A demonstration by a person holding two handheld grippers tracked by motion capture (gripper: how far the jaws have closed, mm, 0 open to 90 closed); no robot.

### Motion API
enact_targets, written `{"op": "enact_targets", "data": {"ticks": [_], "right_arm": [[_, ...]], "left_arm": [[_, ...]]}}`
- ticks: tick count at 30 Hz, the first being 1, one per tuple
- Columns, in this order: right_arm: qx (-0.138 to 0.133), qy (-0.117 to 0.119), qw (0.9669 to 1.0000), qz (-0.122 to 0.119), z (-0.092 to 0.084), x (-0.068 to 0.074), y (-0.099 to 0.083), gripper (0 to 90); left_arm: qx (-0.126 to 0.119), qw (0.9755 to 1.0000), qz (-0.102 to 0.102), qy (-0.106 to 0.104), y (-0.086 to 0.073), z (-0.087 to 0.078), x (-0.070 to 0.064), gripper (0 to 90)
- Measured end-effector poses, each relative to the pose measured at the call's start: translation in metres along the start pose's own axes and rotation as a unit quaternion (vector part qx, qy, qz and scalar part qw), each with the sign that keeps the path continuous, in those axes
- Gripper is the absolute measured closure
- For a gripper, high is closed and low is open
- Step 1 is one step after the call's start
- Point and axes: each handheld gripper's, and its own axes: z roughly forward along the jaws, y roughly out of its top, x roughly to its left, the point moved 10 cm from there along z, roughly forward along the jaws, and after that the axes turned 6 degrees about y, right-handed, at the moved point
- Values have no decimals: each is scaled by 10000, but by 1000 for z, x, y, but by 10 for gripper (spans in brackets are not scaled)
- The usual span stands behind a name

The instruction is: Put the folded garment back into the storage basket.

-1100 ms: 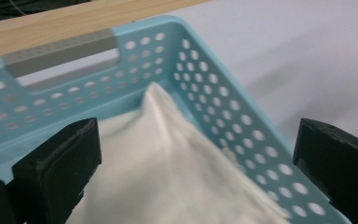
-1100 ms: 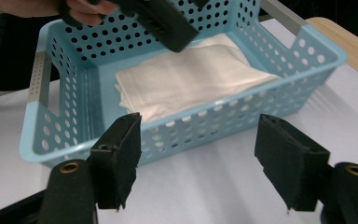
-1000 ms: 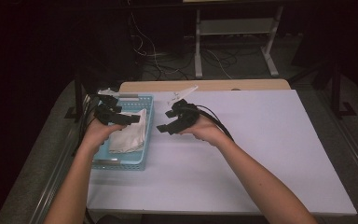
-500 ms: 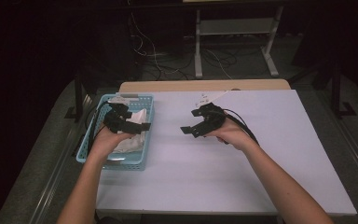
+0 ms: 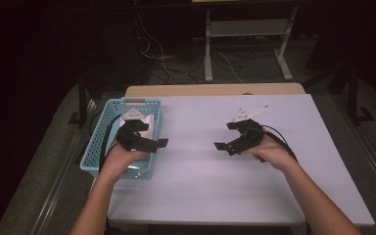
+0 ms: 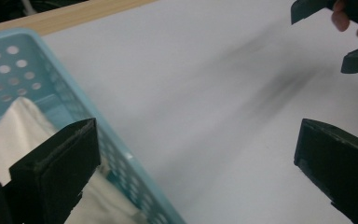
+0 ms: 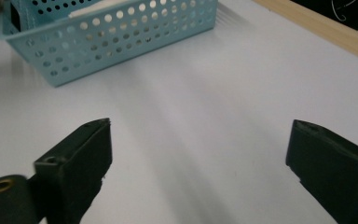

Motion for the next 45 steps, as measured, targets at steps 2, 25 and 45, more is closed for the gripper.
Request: {"op": "enact_targets", "data": {"ticks": [2,25,45], "right_arm": [[-22,-36,10000,24,-8,0,-9,44],[-9,-257,9994,236,-83,15,-86,7],[-185,-573,9973,416,-118,7,-120,7]], "left_arm": [[-17,10000,38,-43,-3,0,-6,0],[-221,9975,484,-464,-27,-9,-48,0],[-191,9962,642,-564,-35,-7,-53,0]]}}
